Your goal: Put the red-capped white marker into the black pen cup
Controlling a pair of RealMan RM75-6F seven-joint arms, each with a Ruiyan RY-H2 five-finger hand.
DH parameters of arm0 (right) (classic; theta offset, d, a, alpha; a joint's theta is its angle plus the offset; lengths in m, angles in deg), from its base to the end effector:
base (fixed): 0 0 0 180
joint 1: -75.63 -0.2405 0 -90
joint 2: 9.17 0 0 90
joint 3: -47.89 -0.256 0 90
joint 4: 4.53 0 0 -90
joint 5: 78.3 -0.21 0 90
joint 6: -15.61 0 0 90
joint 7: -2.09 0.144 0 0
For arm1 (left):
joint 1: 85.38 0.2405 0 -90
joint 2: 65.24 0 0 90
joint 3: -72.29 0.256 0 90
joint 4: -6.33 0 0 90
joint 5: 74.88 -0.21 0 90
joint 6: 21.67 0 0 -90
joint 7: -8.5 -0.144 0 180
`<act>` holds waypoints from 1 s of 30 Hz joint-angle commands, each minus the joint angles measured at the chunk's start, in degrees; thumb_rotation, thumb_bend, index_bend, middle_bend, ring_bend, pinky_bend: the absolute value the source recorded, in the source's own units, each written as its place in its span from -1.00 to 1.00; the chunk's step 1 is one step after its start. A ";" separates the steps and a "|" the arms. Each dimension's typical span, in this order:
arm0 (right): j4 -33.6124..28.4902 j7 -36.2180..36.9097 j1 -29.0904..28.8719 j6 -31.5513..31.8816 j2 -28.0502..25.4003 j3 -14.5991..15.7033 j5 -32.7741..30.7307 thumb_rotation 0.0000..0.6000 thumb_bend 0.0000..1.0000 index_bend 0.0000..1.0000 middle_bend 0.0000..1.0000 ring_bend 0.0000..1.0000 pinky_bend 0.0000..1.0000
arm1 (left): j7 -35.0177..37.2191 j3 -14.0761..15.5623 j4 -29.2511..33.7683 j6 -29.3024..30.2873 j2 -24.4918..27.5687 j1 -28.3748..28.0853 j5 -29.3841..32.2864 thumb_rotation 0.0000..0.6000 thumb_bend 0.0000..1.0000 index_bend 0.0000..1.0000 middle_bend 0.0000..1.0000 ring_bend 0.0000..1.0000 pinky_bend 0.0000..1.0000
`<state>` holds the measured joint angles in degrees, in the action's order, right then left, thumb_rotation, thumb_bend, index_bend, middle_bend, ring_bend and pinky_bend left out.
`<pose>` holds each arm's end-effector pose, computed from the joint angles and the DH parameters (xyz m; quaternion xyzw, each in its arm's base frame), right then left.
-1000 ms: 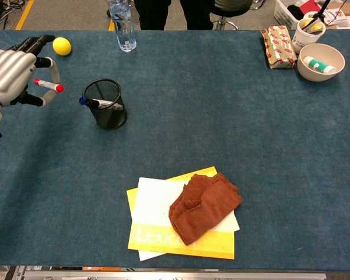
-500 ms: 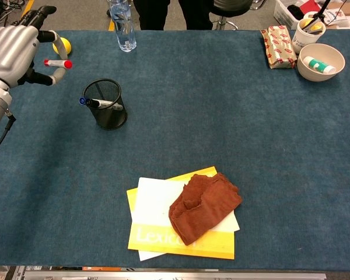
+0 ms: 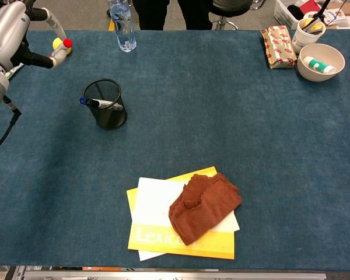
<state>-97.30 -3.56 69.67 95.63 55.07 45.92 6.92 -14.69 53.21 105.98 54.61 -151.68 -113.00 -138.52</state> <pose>-0.3137 -0.1829 0.1446 0.6316 -0.3867 0.3361 0.5818 -0.1622 0.3112 0.0617 -0.5547 -0.4275 -0.4831 0.5256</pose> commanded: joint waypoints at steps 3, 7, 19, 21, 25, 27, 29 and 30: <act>0.53 0.50 -0.18 -0.47 0.38 0.26 0.21 1.00 -1.00 -0.75 -0.55 -0.73 -0.41 | -1.40 -1.31 4.33 -0.87 1.16 -0.51 5.21 1.00 -0.31 0.20 -1.00 -1.00 -0.68; 0.58 0.51 -0.24 -0.63 0.47 0.43 0.33 1.00 -1.00 -0.75 -0.55 -0.73 -0.41 | -1.87 -1.75 7.45 -1.47 1.77 -0.76 9.23 1.00 -0.31 0.20 -1.00 -1.00 -0.68; 0.41 0.42 -0.24 -0.65 0.36 0.46 0.18 1.00 -1.00 -0.75 -0.55 -0.73 -0.41 | -0.43 -3.85 12.19 -3.59 3.14 -3.04 19.10 1.00 -0.31 0.21 -1.00 -1.00 -0.68; 0.49 0.46 -0.29 -0.80 0.35 0.41 -0.03 1.00 -1.00 -0.75 -0.55 -0.73 -0.41 | 0.03 -3.90 12.32 -3.84 3.22 -3.37 20.11 1.00 -0.31 0.21 -1.00 -1.00 -0.68; 0.57 0.44 -0.37 -0.99 0.40 0.39 -0.20 1.00 -1.00 -0.75 -0.55 -0.73 -0.41 | 1.30 -4.01 12.31 -4.24 3.22 -3.95 20.98 1.00 -0.31 0.21 -1.00 -1.00 -0.68; 0.52 0.38 -0.37 -0.93 0.39 0.41 -0.12 1.00 -1.00 -0.75 -0.55 -0.73 -0.41 | 1.78 -4.05 12.48 -4.19 3.18 -4.29 21.02 1.00 -0.31 0.21 -1.00 -1.00 -0.68; 0.47 0.35 -0.35 -0.86 0.38 0.42 -0.08 1.00 -1.00 -0.75 -0.55 -0.73 -0.41 | 1.92 -3.99 12.58 -3.96 3.08 -4.54 20.82 1.00 -0.31 0.21 -1.00 -1.00 -0.68; 0.44 0.35 -0.34 -0.84 0.35 0.42 -0.09 1.00 -1.00 -0.75 -0.55 -0.73 -0.41 | 2.03 -3.95 12.65 -3.79 2.99 -4.68 20.66 1.00 -0.31 0.21 -1.00 -1.00 -0.68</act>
<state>-96.86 -3.21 69.33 94.78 55.43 46.34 6.83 -12.74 49.24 118.58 50.74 -148.63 -117.60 -117.78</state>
